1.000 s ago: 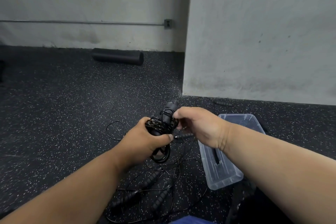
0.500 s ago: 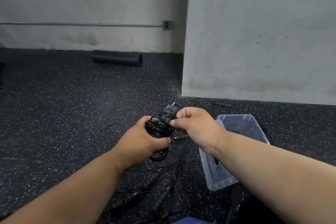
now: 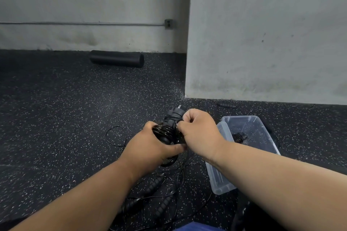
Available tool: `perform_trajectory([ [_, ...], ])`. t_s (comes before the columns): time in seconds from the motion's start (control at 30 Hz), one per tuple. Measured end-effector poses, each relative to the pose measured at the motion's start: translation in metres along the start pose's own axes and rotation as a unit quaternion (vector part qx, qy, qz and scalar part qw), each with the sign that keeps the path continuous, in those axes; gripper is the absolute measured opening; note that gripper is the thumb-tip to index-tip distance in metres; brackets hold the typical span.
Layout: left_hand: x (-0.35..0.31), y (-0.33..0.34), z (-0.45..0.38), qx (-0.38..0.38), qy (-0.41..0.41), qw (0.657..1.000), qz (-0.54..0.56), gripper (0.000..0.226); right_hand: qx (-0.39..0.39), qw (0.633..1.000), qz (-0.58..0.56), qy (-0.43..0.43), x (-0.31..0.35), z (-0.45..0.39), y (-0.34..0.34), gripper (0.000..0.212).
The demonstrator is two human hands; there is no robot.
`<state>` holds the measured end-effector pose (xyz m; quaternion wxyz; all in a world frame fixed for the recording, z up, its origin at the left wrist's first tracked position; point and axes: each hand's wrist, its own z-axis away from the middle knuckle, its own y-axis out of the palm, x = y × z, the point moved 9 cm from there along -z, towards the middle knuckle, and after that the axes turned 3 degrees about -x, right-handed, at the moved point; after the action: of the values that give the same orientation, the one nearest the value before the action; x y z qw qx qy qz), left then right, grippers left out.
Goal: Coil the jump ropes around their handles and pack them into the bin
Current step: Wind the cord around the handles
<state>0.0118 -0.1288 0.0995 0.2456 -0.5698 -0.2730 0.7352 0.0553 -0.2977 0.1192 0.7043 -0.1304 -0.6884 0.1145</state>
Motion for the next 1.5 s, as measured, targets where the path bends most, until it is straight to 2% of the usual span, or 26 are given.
perform_trajectory([
  [0.13, 0.004, -0.002, -0.006, -0.003, -0.018, 1.000, 0.007, 0.069, 0.011, 0.997, 0.049, -0.064, 0.010, -0.001, 0.002, 0.028],
  [0.27, 0.013, 0.005, -0.011, 0.059, -0.039, 0.994, 0.085, 0.058, 0.124, 0.986, 0.032, -0.109, 0.030, 0.003, 0.010, 0.021],
  [0.33, 0.016, 0.010, -0.012, 0.091, -0.037, 0.988, 0.118, 0.057, 0.184, 0.977, 0.033, -0.101, 0.032, 0.004, 0.013, 0.017],
  [0.43, 0.021, 0.014, -0.011, 0.113, -0.047, 0.982, 0.142, 0.056, 0.234, 0.968, 0.033, -0.084, 0.026, 0.003, 0.016, 0.028],
  [0.53, 0.021, 0.016, -0.010, 0.125, -0.048, 0.980, 0.149, 0.064, 0.257, 0.963, 0.028, -0.074, 0.026, 0.003, 0.016, 0.026],
  [0.67, 0.019, 0.016, -0.008, 0.122, -0.042, 0.983, 0.131, 0.057, 0.273, 0.959, 0.032, -0.066, 0.029, 0.001, 0.013, 0.019],
  [0.83, 0.014, 0.012, -0.003, 0.089, -0.025, 0.993, 0.076, 0.058, 0.245, 0.965, 0.063, -0.069, 0.026, 0.002, 0.014, 0.022],
  [0.97, 0.009, 0.007, -0.003, 0.043, -0.032, 0.990, 0.130, 0.071, 0.104, 0.990, 0.084, -0.050, 0.025, -0.001, 0.003, 0.018],
  [1.03, 0.007, 0.005, -0.003, 0.023, -0.030, 0.990, 0.133, 0.068, 0.044, 0.993, 0.100, -0.042, 0.025, -0.004, -0.007, 0.013],
  [1.17, 0.008, 0.004, -0.003, 0.007, -0.042, 0.989, 0.142, 0.066, 0.026, 0.980, 0.186, -0.060, 0.028, -0.010, -0.015, 0.011],
  [1.23, 0.010, 0.013, -0.005, 0.043, -0.061, 0.978, 0.194, 0.066, 0.014, 0.979, 0.189, -0.075, 0.032, -0.009, -0.017, 0.009],
  [1.3, 0.007, 0.026, -0.004, 0.105, -0.076, 0.951, 0.280, 0.061, -0.004, 0.986, 0.140, -0.089, 0.038, -0.006, -0.021, 0.007],
  [1.43, 0.000, 0.036, 0.002, 0.216, -0.102, 0.880, 0.410, 0.061, 0.009, 0.998, -0.025, -0.063, 0.046, -0.005, -0.027, 0.012],
  [1.5, -0.004, 0.036, 0.007, 0.257, -0.116, 0.849, 0.448, 0.059, 0.025, 0.988, -0.145, -0.045, 0.054, -0.008, -0.029, 0.019],
])
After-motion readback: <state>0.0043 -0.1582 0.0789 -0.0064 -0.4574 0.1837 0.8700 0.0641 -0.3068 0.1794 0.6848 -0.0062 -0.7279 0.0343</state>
